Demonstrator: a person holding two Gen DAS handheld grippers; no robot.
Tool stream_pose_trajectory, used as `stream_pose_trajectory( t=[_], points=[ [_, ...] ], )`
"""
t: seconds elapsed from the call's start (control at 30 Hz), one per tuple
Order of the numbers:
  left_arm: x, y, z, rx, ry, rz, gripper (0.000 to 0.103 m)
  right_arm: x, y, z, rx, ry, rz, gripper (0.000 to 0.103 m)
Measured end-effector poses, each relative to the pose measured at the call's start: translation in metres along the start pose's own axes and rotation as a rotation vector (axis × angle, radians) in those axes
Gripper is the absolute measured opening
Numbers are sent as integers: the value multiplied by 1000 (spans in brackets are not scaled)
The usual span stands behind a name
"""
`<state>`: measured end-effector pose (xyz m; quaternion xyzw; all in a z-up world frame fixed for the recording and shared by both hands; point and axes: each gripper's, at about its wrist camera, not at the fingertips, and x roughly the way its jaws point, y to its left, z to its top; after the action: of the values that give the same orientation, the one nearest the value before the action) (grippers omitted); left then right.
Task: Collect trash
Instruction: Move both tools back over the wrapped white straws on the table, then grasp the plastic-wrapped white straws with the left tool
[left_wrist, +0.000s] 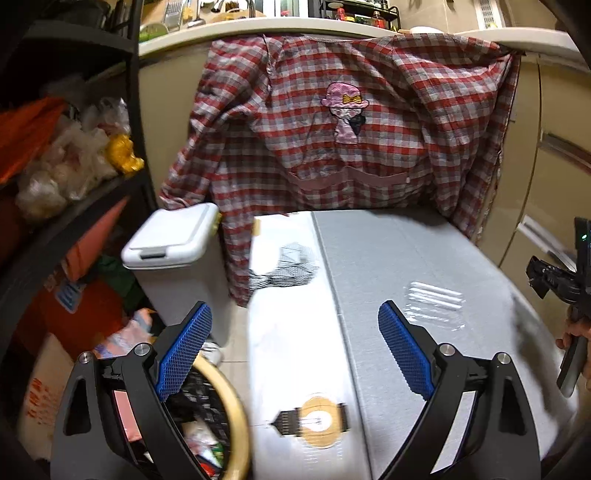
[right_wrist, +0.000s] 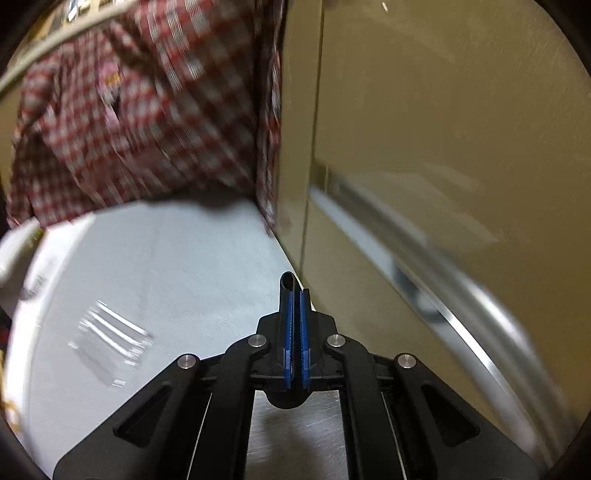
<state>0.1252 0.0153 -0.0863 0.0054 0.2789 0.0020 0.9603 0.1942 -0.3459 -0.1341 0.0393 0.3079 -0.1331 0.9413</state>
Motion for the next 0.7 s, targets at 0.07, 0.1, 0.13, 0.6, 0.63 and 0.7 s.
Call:
stream_pose_trajectory(
  t=[0.07, 0.1, 0.13, 0.6, 0.63, 0.7],
  points=[
    [6, -8, 0, 6, 6, -21, 89, -19, 2, 10, 17, -13, 45, 4],
    [9, -13, 1, 15, 7, -33, 89, -27, 4, 14, 20, -20, 67, 4],
    [11, -19, 1, 28, 6, -48, 89, -40, 8, 18, 14, -33, 93, 4],
    [91, -130, -5, 153, 64, -251, 89, -74, -4, 23, 26, -44, 194, 4],
    [101, -140, -7, 158, 80, -263, 89, -71, -6, 23, 34, -35, 194, 4],
    [117, -154, -11, 165, 110, -274, 89, -63, -10, 24, 47, -17, 194, 4]
  ],
)
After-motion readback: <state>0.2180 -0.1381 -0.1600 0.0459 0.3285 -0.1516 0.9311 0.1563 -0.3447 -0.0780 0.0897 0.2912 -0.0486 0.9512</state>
